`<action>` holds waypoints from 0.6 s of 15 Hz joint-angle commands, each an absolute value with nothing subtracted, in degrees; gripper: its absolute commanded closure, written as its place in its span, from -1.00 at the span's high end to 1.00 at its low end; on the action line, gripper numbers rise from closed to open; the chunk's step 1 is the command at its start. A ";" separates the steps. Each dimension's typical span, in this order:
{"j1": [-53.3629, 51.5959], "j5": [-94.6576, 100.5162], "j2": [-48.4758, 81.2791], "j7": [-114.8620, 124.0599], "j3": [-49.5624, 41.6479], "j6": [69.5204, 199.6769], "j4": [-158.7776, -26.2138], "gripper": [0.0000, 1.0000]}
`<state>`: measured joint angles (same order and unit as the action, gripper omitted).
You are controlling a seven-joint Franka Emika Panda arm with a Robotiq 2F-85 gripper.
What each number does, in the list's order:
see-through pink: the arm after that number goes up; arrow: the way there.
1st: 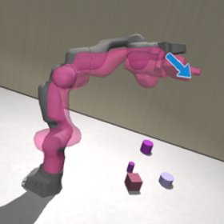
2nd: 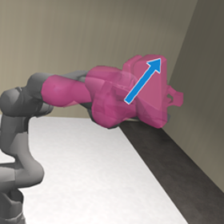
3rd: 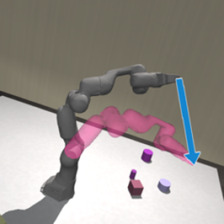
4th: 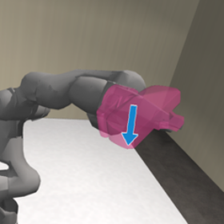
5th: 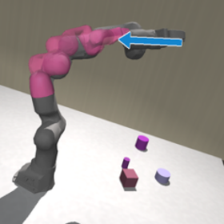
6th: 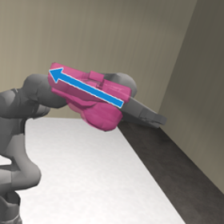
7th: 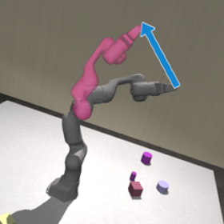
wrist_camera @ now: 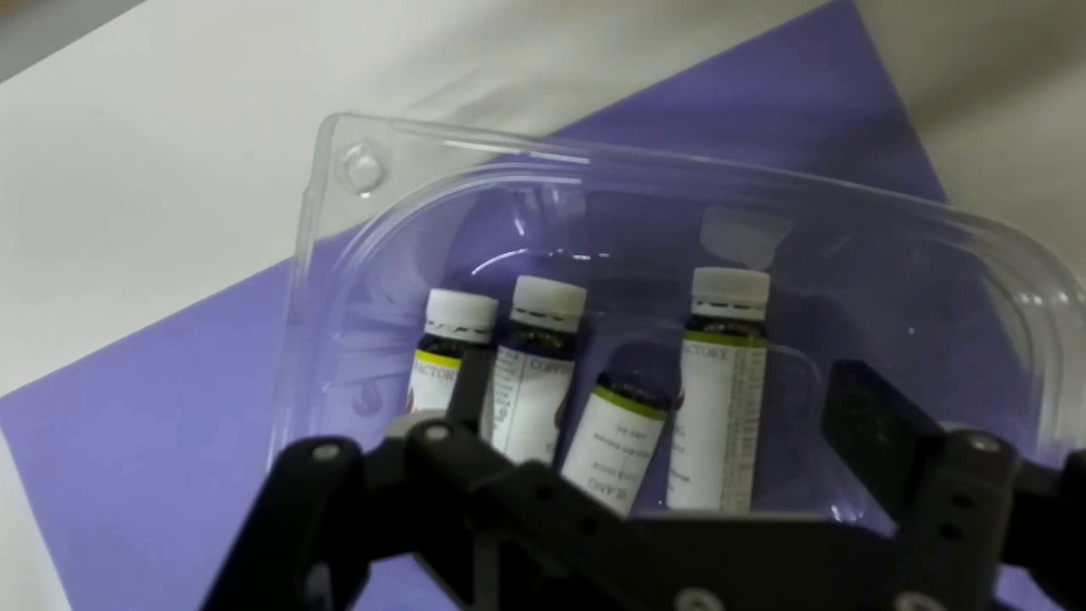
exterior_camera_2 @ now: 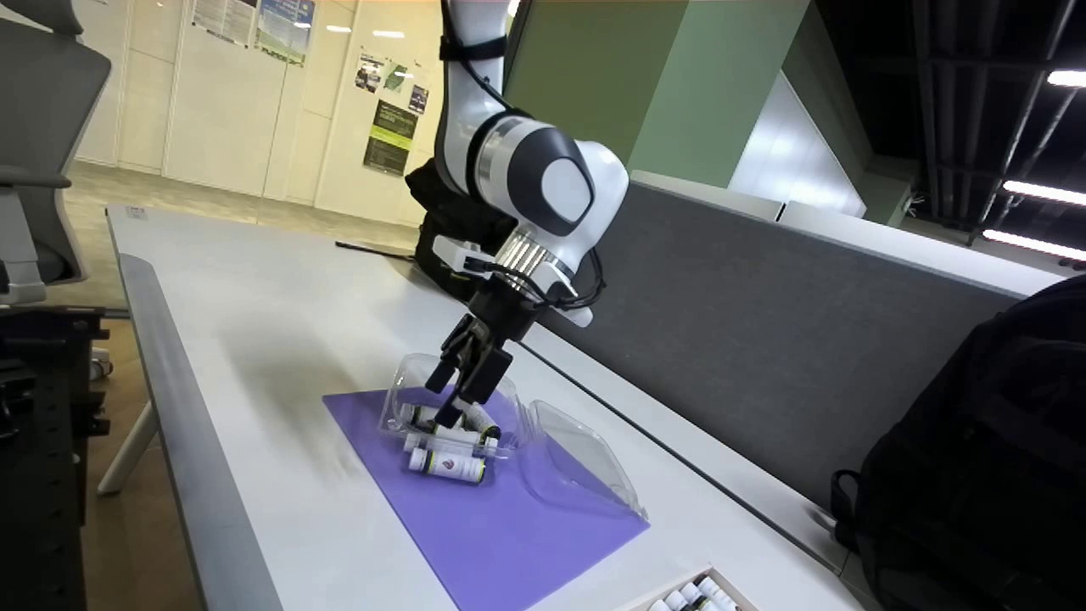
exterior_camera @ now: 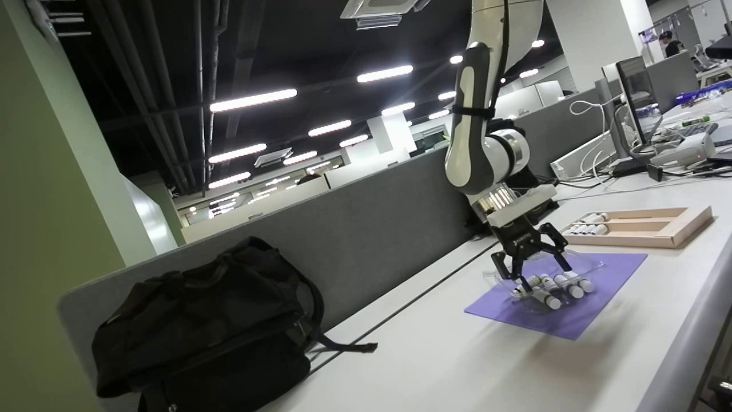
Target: Pick up the small bottle from the container and put it on the wooden tray.
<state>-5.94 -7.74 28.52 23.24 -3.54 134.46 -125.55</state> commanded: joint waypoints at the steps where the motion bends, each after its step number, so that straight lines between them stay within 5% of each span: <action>1: -7.19 -6.99 30.11 26.14 -3.48 134.90 -123.78 1.00; 9: -9.70 -5.51 32.13 27.39 -4.14 137.98 -123.44 1.00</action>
